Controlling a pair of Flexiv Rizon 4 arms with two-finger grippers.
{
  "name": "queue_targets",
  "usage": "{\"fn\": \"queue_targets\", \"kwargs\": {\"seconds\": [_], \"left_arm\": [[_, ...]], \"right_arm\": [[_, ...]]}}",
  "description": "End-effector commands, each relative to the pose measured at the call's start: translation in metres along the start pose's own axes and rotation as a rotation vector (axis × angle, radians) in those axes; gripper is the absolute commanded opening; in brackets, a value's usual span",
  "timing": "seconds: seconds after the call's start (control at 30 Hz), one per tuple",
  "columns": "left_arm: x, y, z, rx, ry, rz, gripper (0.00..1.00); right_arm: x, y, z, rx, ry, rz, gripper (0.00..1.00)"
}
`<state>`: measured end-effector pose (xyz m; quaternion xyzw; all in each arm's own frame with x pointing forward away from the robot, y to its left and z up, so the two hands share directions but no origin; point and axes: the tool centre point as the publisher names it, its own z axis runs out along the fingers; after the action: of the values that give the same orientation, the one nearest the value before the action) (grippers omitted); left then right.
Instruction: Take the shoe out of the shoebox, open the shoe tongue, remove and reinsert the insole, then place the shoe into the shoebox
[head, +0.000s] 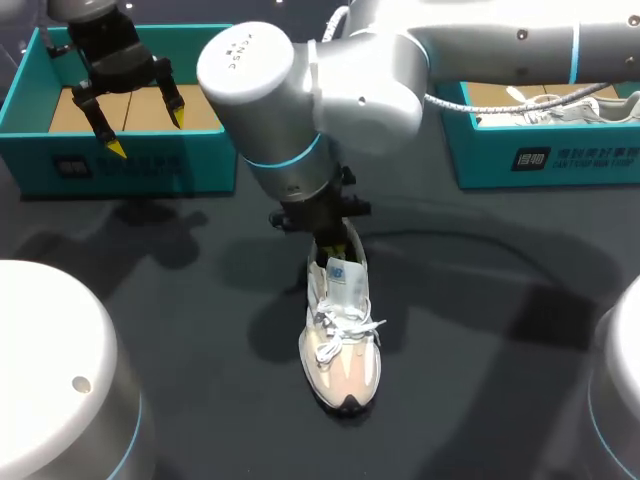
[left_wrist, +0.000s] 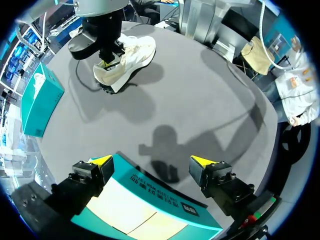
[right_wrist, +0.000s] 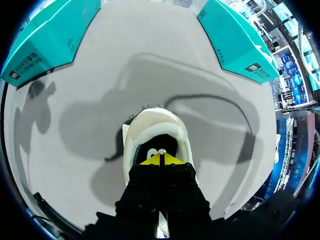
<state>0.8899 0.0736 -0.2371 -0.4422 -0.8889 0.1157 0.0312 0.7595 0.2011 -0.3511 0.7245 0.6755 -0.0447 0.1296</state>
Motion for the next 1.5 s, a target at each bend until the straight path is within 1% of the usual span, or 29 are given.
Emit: {"fn": "queue_targets", "kwargs": {"seconds": [0.03, 0.17, 0.3, 0.37, 0.43, 0.57, 0.67, 0.7, 0.73, 0.9, 1.07, 1.17, 1.33, 1.43, 1.5], "left_arm": [[0.0, 0.0, -0.001, -0.001, 0.003, 0.001, 1.0], [0.0, 0.0, -0.001, -0.001, 0.003, 0.001, 1.0], [0.0, 0.0, -0.001, -0.001, 0.003, 0.001, 1.0], [0.0, 0.0, -0.001, -0.001, 0.003, 0.001, 1.0], [0.0, 0.0, -0.001, -0.001, 0.003, 0.001, 1.0], [0.0, 0.0, -0.001, -0.001, 0.003, 0.001, 1.0], [0.0, 0.0, -0.001, -0.001, 0.003, 0.001, 1.0], [0.0, 0.0, -0.001, -0.001, 0.003, 0.001, 1.0], [0.0, 0.0, -0.001, -0.001, 0.003, 0.001, 1.0], [0.0, 0.0, -0.001, -0.001, 0.003, 0.001, 1.0], [0.0, 0.0, -0.001, -0.001, 0.003, 0.001, 1.0], [0.0, 0.0, -0.001, -0.001, 0.003, 0.001, 1.0], [0.0, 0.0, -0.001, -0.001, 0.003, 0.001, 1.0], [0.0, 0.0, -0.001, -0.001, 0.003, 0.001, 1.0], [0.0, 0.0, -0.001, -0.001, 0.003, 0.001, 1.0]], "right_arm": [[-0.002, -0.001, 0.028, 0.028, 0.038, 0.016, 0.0], [0.001, -0.001, 0.044, 0.071, 0.069, 0.006, 0.0], [0.005, -0.002, 0.047, 0.081, 0.102, 0.0, 0.0], [0.006, -0.003, 0.039, 0.074, 0.103, 0.002, 0.0], [0.006, -0.004, 0.027, 0.06, 0.093, 0.01, 0.0], [0.014, -0.006, 0.001, 0.02, 0.081, 0.0, 0.0], [0.018, -0.002, -0.004, 0.01, 0.09, -0.026, 0.0], [0.018, 0.0, -0.003, 0.015, 0.088, -0.032, 0.0], [0.018, 0.003, 0.003, 0.027, 0.096, -0.043, 0.0], [0.016, 0.007, 0.03, 0.067, 0.133, -0.077, 0.0], [0.017, 0.004, 0.048, 0.109, 0.202, -0.095, 0.0], [0.018, -0.002, 0.056, 0.137, 0.228, -0.101, 0.0], [0.015, -0.017, 0.06, 0.181, 0.242, -0.088, 0.0], [0.01, -0.023, 0.054, 0.195, 0.232, -0.077, 0.0], [0.006, -0.027, 0.043, 0.2, 0.22, -0.077, 0.0]]}}
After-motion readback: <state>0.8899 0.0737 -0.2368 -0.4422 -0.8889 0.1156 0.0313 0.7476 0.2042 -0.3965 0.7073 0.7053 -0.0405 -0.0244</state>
